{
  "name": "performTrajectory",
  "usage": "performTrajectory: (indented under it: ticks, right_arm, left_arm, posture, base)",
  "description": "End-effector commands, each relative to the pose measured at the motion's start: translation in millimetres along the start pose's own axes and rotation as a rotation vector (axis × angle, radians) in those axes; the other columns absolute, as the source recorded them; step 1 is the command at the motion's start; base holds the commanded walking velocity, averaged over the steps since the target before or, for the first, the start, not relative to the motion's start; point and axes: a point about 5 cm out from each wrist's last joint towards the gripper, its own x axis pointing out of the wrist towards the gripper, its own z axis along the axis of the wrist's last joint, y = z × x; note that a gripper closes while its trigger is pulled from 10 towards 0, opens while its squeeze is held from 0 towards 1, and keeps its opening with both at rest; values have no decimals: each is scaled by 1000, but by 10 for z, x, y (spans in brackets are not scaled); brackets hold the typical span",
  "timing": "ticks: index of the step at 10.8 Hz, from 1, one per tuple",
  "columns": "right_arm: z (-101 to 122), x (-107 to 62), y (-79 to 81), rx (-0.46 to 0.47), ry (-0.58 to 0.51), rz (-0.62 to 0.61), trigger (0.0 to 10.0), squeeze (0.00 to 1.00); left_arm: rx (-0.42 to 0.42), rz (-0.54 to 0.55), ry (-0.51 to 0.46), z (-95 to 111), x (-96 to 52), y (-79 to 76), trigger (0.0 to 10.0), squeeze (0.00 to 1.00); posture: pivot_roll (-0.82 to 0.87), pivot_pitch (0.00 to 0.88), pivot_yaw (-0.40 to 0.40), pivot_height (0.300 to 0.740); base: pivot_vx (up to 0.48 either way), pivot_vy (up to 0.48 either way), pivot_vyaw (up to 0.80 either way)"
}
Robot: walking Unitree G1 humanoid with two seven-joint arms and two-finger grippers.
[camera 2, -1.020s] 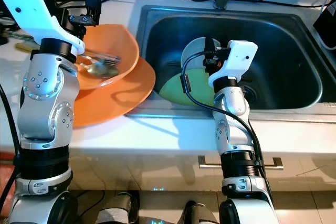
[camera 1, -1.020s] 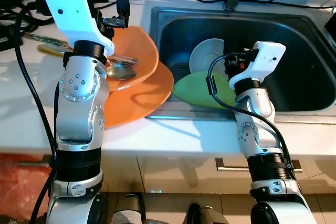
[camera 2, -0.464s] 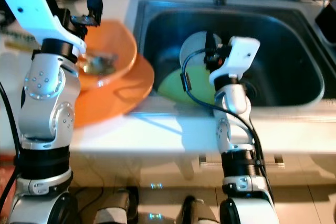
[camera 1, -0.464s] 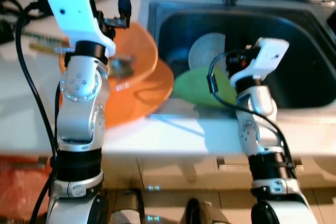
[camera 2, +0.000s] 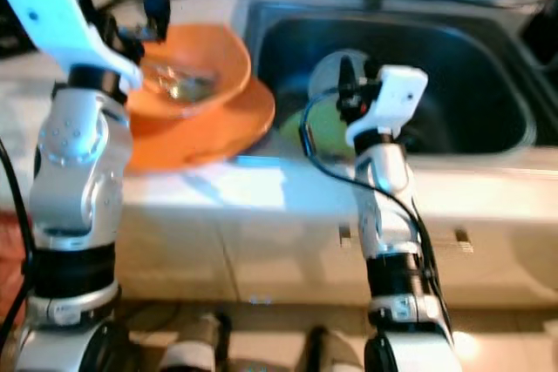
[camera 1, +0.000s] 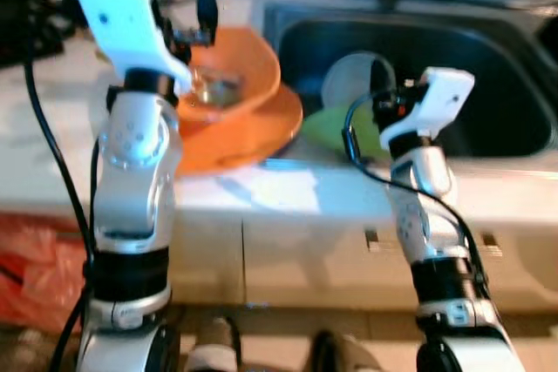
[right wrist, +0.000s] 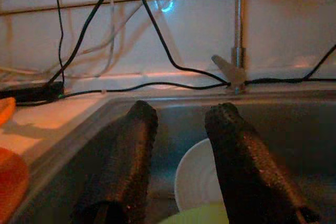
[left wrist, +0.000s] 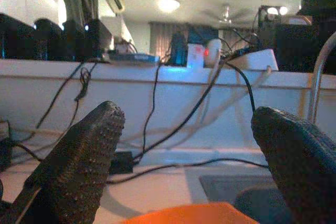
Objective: Kitchen organization
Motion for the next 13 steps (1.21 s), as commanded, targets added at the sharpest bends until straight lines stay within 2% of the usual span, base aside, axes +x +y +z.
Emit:
performTrajectory:
  ticks: [1, 7, 9, 13]
  right_arm:
    - [-19, -24, -45, -7, 13, -16, 10000, 0]
    - [-27, -24, -39, -5, 15, -12, 10000, 0]
    - [-29, -28, -31, -5, 14, -12, 10000, 0]
    - [-33, -29, -33, -4, 17, -14, 10000, 0]
  left_arm:
    - [2, -9, -7, 24, -1, -25, 10000, 0]
    - [-8, -19, -5, 23, 6, -46, 10000, 0]
    - [-35, -28, 8, 6, 5, -70, 10000, 0]
    - [-22, -33, 20, -5, 7, -74, 10000, 0]
  posture:
    - [142, 198, -43, 740]
    - [140, 188, -42, 740]
    - [140, 186, -41, 740]
    - [141, 192, -41, 740]
  base:
    - [0, 0, 0]
    - [0, 0, 0]
    - [0, 0, 0]
    - [0, 0, 0]
